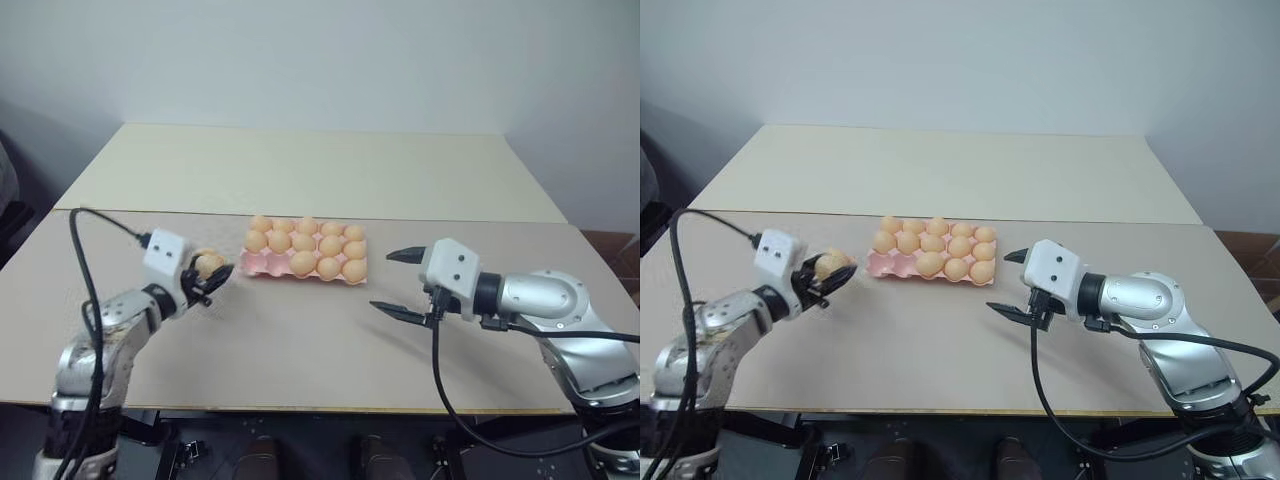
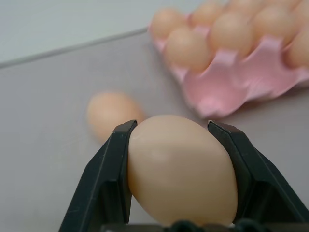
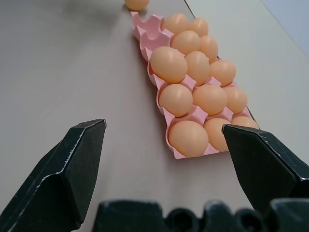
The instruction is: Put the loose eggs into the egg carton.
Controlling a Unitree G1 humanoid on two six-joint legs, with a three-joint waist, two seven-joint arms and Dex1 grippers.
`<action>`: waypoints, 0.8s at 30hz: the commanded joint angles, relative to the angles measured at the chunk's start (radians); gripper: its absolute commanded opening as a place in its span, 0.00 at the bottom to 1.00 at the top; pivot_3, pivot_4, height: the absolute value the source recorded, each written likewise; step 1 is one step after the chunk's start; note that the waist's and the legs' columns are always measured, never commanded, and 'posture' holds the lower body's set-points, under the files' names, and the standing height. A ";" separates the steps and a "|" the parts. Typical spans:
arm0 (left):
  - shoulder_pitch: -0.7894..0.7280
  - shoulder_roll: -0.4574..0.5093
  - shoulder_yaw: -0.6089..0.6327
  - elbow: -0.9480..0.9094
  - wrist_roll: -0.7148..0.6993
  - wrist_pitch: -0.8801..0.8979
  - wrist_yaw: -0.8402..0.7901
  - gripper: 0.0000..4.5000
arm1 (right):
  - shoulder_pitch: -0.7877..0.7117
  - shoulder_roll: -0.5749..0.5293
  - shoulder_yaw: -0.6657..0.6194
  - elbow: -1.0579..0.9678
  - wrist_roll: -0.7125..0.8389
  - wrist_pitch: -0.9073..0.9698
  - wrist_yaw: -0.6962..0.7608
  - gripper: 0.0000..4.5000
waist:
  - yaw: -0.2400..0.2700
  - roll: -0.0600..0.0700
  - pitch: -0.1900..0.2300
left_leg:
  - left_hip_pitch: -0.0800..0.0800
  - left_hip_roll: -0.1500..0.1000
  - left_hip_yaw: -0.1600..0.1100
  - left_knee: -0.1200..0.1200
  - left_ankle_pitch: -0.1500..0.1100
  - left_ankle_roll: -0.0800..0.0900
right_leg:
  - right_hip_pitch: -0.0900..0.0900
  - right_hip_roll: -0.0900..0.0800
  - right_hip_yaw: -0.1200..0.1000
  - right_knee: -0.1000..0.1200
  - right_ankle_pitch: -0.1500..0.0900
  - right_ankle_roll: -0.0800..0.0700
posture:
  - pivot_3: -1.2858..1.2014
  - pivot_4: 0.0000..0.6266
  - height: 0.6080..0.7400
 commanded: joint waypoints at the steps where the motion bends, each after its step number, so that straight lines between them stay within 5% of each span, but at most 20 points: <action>1: -0.087 -0.027 -0.057 0.081 0.017 -0.096 -0.046 0.47 | 0.011 0.005 -0.031 -0.053 -0.011 0.013 -0.046 1.00 | 0.000 0.000 0.000 | 0.000 0.000 0.000 0.000 0.000 0.000 | 0.000 0.000 0.000 0.000 0.000 0.000 | 0.52 0.24 1.00; 10: -0.298 -0.077 -0.169 0.427 0.099 -0.312 -0.172 0.47 | 0.070 0.004 -0.057 -0.139 -0.018 0.073 -0.122 1.00 | -0.004 0.000 0.000 | 0.002 0.000 -0.001 0.000 0.000 0.000 | 0.004 0.000 -0.001 -0.001 0.000 0.000 | 0.52 0.24 1.00; 21: -0.321 -0.105 -0.183 0.481 0.087 -0.295 -0.246 0.47 | 0.091 0.006 -0.059 -0.173 -0.019 0.115 -0.160 1.00 | -0.002 0.000 0.000 | 0.003 0.000 -0.002 0.001 0.000 0.000 | 0.007 0.000 -0.001 -0.002 0.000 0.001 | 0.52 0.24 1.00; 22: -0.315 -0.102 -0.180 0.471 0.082 -0.288 -0.254 0.63 | 0.087 0.007 -0.055 -0.171 -0.021 0.116 -0.161 1.00 | -0.002 0.000 0.000 | 0.003 0.000 -0.002 0.001 0.000 0.000 | 0.007 0.000 -0.001 -0.002 0.000 0.001 | 0.52 0.24 1.00; 24: -0.311 -0.109 -0.168 0.464 0.083 -0.281 -0.232 0.75 | 0.081 0.007 -0.051 -0.165 -0.025 0.115 -0.160 1.00 | -0.003 0.000 0.000 | 0.004 0.000 -0.002 0.001 0.000 0.000 | 0.007 0.000 -0.001 -0.002 0.000 0.001 | 0.52 0.24 1.00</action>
